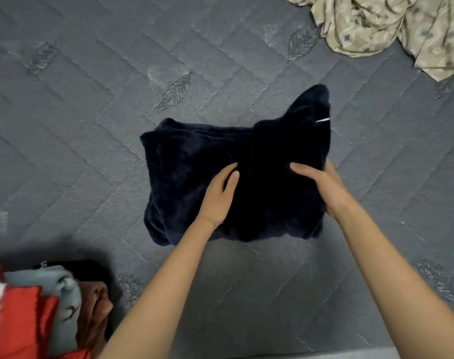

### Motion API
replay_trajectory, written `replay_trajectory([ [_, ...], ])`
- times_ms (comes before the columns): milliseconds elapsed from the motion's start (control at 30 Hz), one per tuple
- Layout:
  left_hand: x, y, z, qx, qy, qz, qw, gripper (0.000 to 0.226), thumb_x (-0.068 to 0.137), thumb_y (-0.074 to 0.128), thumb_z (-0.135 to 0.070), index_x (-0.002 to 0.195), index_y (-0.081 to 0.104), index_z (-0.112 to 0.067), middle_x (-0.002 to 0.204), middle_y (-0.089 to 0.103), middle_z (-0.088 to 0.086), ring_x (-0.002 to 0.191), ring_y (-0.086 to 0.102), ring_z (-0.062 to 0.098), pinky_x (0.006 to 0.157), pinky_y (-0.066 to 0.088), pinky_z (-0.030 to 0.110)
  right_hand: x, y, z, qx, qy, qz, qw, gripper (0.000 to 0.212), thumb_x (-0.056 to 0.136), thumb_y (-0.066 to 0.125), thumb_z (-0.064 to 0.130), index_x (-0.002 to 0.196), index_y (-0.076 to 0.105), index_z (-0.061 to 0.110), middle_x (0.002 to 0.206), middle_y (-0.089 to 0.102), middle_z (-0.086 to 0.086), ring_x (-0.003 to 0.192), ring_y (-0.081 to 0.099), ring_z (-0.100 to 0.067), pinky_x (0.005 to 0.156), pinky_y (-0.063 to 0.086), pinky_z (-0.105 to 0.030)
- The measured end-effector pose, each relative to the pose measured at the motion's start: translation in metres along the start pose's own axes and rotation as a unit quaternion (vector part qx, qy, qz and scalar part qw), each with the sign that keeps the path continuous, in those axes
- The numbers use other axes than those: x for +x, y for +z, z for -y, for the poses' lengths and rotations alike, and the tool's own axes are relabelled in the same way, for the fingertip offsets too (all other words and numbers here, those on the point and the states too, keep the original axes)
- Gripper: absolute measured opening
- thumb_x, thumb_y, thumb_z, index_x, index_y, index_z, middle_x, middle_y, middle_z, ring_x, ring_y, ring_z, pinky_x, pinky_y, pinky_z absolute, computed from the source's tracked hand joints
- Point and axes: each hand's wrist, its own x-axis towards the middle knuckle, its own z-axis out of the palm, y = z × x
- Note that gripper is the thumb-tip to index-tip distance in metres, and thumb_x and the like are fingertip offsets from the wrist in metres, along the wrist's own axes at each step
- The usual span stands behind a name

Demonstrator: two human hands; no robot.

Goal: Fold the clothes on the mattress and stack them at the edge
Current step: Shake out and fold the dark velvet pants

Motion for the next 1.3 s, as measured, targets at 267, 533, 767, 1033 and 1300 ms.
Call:
replay_trajectory([
  [267, -0.033, -0.098, -0.004, -0.268, -0.098, -0.177, 0.942, 0.04, 0.1, 0.027, -0.051, 0.123, 0.054, -0.032, 0.124, 0.062, -0.001, 0.11, 0.06, 0.018, 0.089, 0.049, 0.032, -0.017, 0.171, 0.014, -0.26, -0.105, 0.101, 0.955, 0.078, 0.082, 0.068, 0.05, 0.146, 0.024, 0.037, 0.133, 0.052, 0.01, 0.117, 0.051, -0.005, 0.101, 0.042, -0.025],
  [533, -0.046, -0.123, 0.018, 0.019, -0.029, -0.313, 0.949, 0.072, 0.091, 0.055, -0.05, 0.15, 0.021, -0.029, 0.158, 0.016, 0.001, 0.146, 0.014, 0.016, 0.118, 0.016, 0.036, -0.001, 0.192, -0.044, -0.6, -0.257, 0.076, 0.754, 0.052, 0.097, 0.049, 0.035, 0.146, 0.036, 0.026, 0.156, 0.028, 0.001, 0.144, 0.016, -0.024, 0.117, 0.01, -0.043],
  [767, -0.039, -0.098, 0.082, 0.316, -0.057, -0.177, 0.931, 0.077, 0.091, 0.042, -0.06, 0.145, -0.009, -0.044, 0.161, -0.01, -0.006, 0.148, -0.005, 0.021, 0.118, 0.005, 0.052, 0.012, 0.186, -0.092, -0.69, -0.234, 0.147, 0.669, 0.063, 0.1, 0.03, 0.05, 0.154, 0.007, 0.029, 0.162, -0.007, 0.001, 0.148, -0.015, -0.021, 0.116, -0.015, -0.045],
  [1033, -0.041, -0.117, 0.126, 0.206, -0.106, -0.205, 0.951, 0.077, 0.091, 0.052, -0.049, 0.153, 0.008, -0.032, 0.149, 0.035, 0.009, 0.132, 0.041, 0.027, 0.11, 0.033, 0.05, 0.053, 0.188, -0.039, -0.484, -0.36, -0.034, 0.796, 0.056, 0.085, 0.066, 0.038, 0.137, 0.051, 0.022, 0.147, 0.042, -0.006, 0.138, 0.034, -0.028, 0.113, 0.023, -0.041],
  [1300, -0.053, -0.094, 0.11, -0.279, -0.265, -0.223, 0.896, 0.1, 0.072, 0.072, -0.055, 0.15, 0.016, -0.028, 0.142, 0.041, -0.005, 0.128, 0.042, 0.015, 0.11, 0.031, 0.029, 0.093, 0.152, -0.036, -0.152, 0.088, 0.026, 0.984, 0.098, 0.07, 0.078, 0.053, 0.148, 0.024, 0.031, 0.139, 0.049, 0.003, 0.119, 0.053, -0.014, 0.097, 0.047, -0.031],
])
